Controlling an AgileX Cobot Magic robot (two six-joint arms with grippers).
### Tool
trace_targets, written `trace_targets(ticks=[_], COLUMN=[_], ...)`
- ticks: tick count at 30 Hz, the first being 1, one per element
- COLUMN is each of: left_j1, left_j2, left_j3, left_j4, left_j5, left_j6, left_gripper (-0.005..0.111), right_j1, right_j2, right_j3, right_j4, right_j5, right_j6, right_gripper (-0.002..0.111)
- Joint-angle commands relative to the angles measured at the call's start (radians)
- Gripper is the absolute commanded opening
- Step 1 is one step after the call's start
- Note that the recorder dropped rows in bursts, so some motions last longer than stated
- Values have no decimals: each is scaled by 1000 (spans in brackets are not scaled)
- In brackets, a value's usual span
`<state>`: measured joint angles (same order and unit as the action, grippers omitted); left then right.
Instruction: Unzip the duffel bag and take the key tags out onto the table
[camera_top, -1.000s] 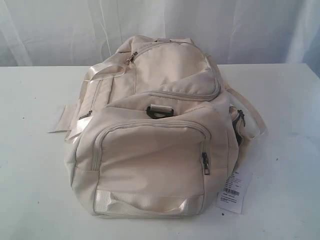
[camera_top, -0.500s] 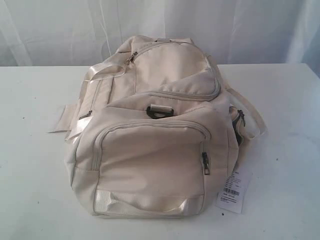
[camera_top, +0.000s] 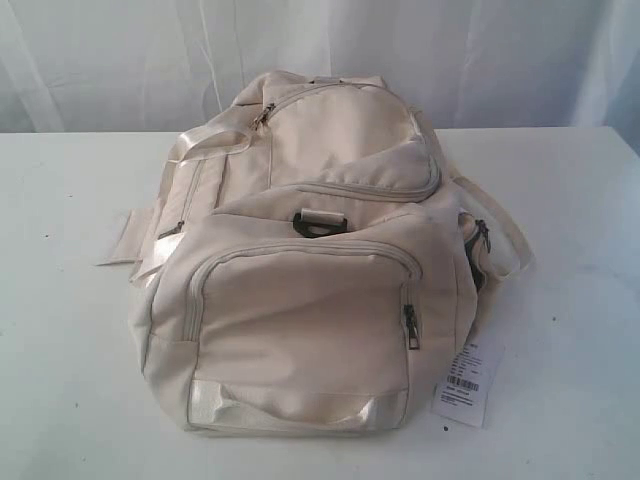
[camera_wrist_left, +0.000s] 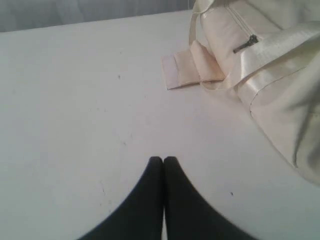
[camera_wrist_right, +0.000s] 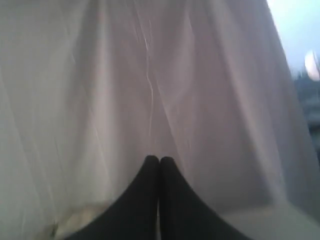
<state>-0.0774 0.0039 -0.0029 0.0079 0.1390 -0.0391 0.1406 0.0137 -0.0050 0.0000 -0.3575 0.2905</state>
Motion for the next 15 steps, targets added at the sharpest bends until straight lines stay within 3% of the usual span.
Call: trace_targets(ticks=[1, 6, 9, 12, 15], left_j1=[-4, -4, -4, -4, -4], left_j2=[-4, -4, -4, -4, -4], left_j3=[3, 3, 3, 3, 3], left_j4=[4, 4, -16, -68, -69], left_j5=[-226, -594, -880, -1140, -1343], left_j6=[39, 11, -190, -288, -302], left_gripper=[0, 0, 0, 0, 0], right_j1=[18, 71, 127, 207, 277], right_j2=[86, 255, 396, 539, 658], right_j3=[-24, -129, -246, -372, -471], right_j4=[9, 9, 9, 59, 251], right_j5=[303, 364, 507, 692, 798], right_j6=[197, 207, 193, 30, -199], right_gripper=[0, 0, 0, 0, 0])
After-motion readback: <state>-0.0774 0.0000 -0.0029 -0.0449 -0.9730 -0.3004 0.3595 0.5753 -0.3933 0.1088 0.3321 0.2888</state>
